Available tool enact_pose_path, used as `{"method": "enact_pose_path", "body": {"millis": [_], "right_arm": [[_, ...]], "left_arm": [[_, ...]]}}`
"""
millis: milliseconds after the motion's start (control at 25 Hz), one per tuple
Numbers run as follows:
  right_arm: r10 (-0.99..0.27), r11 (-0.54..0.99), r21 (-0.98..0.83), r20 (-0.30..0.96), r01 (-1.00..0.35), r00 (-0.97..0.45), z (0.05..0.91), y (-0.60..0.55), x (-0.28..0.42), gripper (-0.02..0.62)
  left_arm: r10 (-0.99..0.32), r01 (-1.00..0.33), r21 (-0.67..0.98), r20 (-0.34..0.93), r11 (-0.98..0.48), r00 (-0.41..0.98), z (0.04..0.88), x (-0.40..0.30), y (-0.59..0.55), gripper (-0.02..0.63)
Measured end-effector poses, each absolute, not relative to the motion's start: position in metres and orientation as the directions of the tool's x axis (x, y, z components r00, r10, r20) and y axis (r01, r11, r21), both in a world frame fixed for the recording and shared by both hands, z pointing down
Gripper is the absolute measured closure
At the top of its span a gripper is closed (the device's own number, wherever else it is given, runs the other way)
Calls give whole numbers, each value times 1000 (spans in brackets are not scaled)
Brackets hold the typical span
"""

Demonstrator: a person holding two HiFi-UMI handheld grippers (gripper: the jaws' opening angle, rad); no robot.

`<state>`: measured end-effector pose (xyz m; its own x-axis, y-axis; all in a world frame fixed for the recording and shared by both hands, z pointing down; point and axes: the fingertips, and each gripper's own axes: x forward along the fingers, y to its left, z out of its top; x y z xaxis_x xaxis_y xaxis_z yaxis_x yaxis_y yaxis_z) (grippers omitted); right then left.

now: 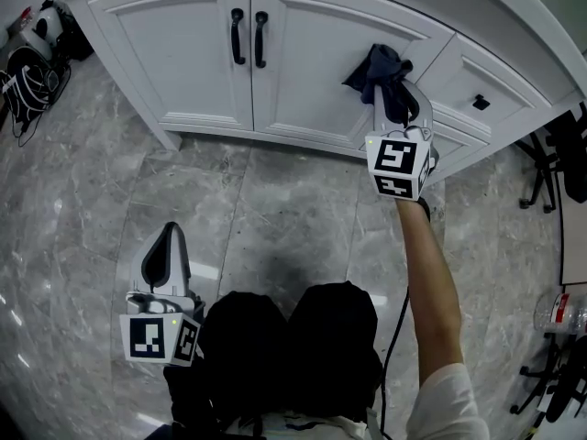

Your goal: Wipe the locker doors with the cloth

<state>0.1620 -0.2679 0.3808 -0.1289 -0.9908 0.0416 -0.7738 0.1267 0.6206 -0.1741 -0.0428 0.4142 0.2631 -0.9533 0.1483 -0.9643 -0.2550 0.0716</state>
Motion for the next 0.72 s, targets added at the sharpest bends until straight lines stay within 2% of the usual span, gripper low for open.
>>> {"method": "enact_pose_path", "body": {"millis": [320, 720], "right_arm": [[-988, 148, 565, 55, -812, -142, 398, -277, 131, 503], [-968, 243, 561, 82, -791, -239, 411, -291, 48, 502]], "left_arm": [[-955, -965, 80, 148, -249, 258, 417, -180, -42, 604], [-960, -971, 83, 151, -226, 236, 419, -197, -39, 604]]}}
